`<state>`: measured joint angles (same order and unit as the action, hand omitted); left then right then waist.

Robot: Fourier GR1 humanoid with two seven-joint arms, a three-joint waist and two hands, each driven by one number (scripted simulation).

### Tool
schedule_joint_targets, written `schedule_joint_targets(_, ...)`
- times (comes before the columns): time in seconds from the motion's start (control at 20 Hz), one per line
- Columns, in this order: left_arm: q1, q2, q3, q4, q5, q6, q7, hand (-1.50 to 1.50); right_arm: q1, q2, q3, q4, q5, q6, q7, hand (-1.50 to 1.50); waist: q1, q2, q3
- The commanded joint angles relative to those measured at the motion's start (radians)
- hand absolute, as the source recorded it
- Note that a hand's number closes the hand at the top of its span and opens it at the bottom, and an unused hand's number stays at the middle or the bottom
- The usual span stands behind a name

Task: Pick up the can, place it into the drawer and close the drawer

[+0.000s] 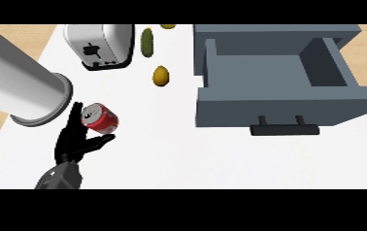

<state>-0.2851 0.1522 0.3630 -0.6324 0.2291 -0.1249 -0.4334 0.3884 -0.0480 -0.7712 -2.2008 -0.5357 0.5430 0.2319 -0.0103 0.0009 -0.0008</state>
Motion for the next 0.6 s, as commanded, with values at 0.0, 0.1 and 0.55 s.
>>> schedule_joint_targets(0.0, -0.081, 0.015, 0.033, 0.115, 0.036, -0.008, -0.038, -1.50, -0.005, 0.022, 0.006, -0.030, -0.013, -0.008, 0.033, -1.50, -0.001, 0.001, 0.000)
schedule_joint_targets(0.1, -0.055, -0.038, 0.013, 0.077, 0.041, 0.013, -0.055, -1.50, 0.007, -0.012, -0.023, -0.036, -0.052, 0.004, 0.058, -1.50, 0.001, -0.001, 0.000)
schedule_joint_targets(0.55, -0.131, 0.000, -0.004, 0.144, 0.069, -0.138, -0.069, 1.50, 0.044, 0.035, -0.025, -0.065, -0.078, 0.040, 0.059, -1.50, -0.003, 0.000, 0.000)
